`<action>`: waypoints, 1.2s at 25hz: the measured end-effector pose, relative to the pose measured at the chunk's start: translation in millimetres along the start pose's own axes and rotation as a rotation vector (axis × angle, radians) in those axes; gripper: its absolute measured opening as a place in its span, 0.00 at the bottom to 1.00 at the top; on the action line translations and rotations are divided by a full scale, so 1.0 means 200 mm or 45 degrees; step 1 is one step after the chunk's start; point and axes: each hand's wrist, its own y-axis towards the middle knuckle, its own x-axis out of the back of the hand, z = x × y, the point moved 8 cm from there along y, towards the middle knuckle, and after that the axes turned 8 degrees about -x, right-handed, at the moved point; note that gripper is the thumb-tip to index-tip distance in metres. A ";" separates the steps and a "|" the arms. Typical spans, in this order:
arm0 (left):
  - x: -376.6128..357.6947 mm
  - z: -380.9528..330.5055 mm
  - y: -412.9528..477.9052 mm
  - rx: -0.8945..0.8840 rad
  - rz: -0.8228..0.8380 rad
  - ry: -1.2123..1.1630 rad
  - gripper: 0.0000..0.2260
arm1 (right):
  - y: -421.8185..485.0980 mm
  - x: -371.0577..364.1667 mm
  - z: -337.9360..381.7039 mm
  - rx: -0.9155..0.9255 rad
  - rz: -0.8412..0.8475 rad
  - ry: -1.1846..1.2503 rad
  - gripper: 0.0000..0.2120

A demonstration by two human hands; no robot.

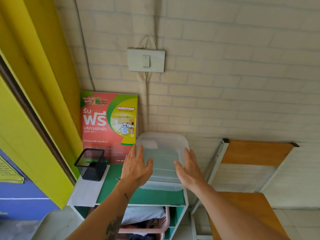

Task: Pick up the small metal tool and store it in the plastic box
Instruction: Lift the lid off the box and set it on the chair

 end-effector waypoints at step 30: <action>-1.27 -1.42 -0.49 -0.084 0.304 0.000 0.33 | -0.23 0.83 -1.81 -0.111 -0.160 -0.105 0.31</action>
